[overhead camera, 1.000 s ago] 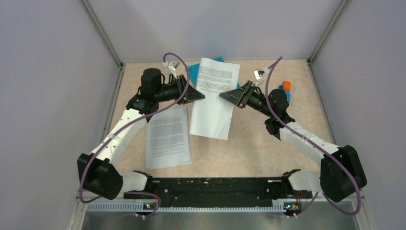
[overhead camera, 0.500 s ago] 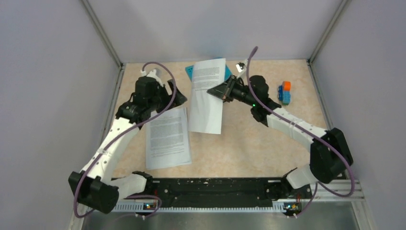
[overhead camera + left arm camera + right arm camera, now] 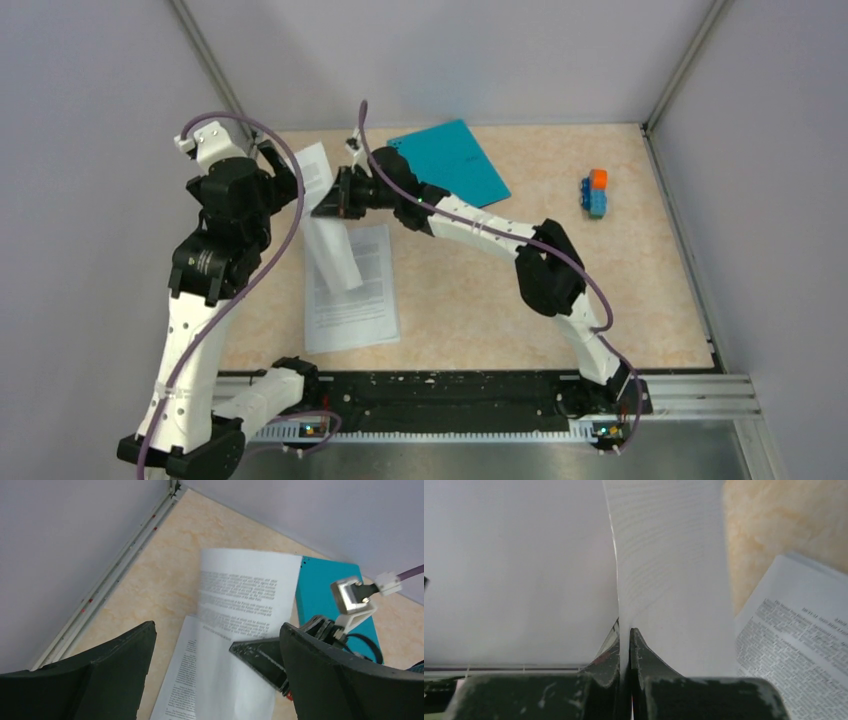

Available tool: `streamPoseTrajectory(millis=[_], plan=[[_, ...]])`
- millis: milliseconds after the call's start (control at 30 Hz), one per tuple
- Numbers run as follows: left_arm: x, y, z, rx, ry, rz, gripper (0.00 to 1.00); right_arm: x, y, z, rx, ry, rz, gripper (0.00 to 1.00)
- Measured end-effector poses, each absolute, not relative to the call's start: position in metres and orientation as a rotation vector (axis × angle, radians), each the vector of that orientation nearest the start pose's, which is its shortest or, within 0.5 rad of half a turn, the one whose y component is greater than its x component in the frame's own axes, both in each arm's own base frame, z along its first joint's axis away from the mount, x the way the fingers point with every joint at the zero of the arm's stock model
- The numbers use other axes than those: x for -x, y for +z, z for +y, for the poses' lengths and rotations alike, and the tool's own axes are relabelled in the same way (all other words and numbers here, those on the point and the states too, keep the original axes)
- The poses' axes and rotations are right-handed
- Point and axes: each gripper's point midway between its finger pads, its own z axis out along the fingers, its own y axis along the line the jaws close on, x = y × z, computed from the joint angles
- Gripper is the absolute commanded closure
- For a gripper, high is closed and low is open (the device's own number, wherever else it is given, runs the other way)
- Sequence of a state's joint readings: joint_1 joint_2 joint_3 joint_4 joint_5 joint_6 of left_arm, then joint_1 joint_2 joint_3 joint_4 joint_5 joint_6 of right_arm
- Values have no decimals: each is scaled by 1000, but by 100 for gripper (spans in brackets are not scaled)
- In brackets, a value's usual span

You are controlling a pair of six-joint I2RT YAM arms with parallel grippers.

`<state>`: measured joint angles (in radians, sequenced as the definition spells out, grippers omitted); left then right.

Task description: Put the files into the folder

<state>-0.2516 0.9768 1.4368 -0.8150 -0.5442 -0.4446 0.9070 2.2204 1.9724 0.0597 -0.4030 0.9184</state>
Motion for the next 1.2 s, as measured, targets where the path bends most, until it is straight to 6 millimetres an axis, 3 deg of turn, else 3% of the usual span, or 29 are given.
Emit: streamPoseTrajectory(millis=[100,233,433,600,733,1000,1200], plan=[[-279,382,12,541,73,1789,2,-302,238,577,361,1607,2115,100],[-284,367,12,532,88,1827,3,-309,205,563,327,1558,2192,100],[-298,304,-2,490,88,1998,5,-330,113,516,203,1345,2407,100],[-303,262,-13,462,68,2121,5,-332,73,503,178,1253,2477,100],[-305,261,-17,458,39,2125,6,-326,63,500,184,1235,2499,100],[-310,264,-23,457,-3,2109,6,-325,66,506,189,1233,2474,100],[-312,259,-26,451,-19,2126,6,-310,53,506,186,1205,2502,100]])
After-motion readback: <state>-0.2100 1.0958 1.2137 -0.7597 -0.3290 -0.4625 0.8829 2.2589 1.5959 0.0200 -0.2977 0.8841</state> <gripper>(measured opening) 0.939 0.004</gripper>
